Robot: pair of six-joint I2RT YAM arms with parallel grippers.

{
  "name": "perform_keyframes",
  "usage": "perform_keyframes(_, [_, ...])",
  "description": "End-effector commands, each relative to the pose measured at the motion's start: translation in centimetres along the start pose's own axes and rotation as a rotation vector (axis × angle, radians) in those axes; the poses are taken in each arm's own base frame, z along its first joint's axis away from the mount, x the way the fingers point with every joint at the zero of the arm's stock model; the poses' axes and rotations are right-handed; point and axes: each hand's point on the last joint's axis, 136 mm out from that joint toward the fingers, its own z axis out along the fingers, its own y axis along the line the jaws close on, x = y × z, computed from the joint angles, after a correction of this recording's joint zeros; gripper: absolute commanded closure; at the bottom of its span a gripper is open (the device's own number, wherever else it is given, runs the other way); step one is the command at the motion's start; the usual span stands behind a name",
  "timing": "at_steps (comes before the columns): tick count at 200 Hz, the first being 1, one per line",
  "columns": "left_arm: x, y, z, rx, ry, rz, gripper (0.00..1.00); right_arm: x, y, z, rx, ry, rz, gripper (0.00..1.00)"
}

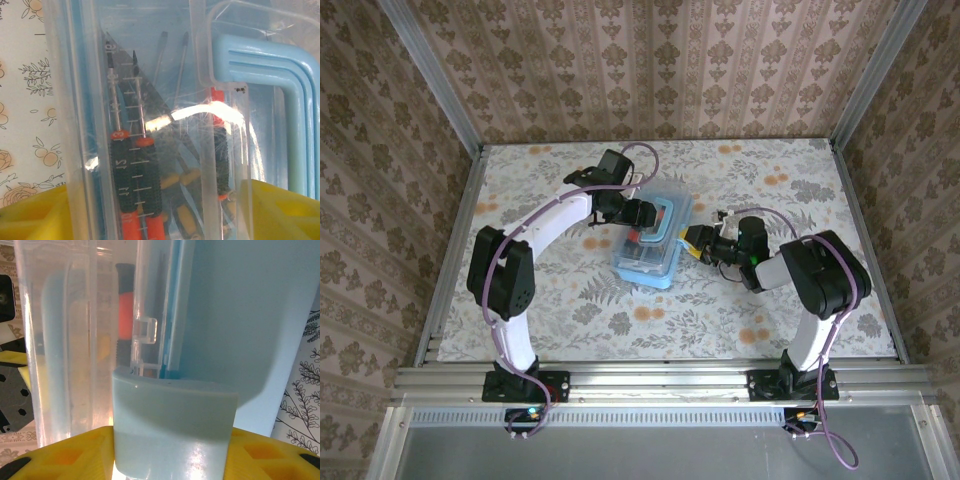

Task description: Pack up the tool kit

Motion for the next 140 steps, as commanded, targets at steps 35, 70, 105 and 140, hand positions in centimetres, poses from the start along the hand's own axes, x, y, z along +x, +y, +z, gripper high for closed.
perform_keyframes(35, [4.00,0.79,3.83,0.000,0.158,-0.023,0.51,-0.34,0.25,0.67,-0.023,-0.002,-0.020,0.47])
perform_keyframes(70, [4.00,0.78,3.75,-0.001,0.156,-0.023,0.51,-0.37,-0.09,0.32,-0.016,-0.010,-0.014,0.45])
perform_keyframes(105, [3.99,0.80,3.76,-0.002,0.155,-0.025,0.51,-0.48,-0.13,0.17,-0.013,-0.008,-0.016,0.43])
perform_keyframes(140, [4.06,0.97,3.83,-0.010,0.155,-0.033,0.51,-0.59,0.42,-0.14,-0.025,-0.014,-0.023,0.37])
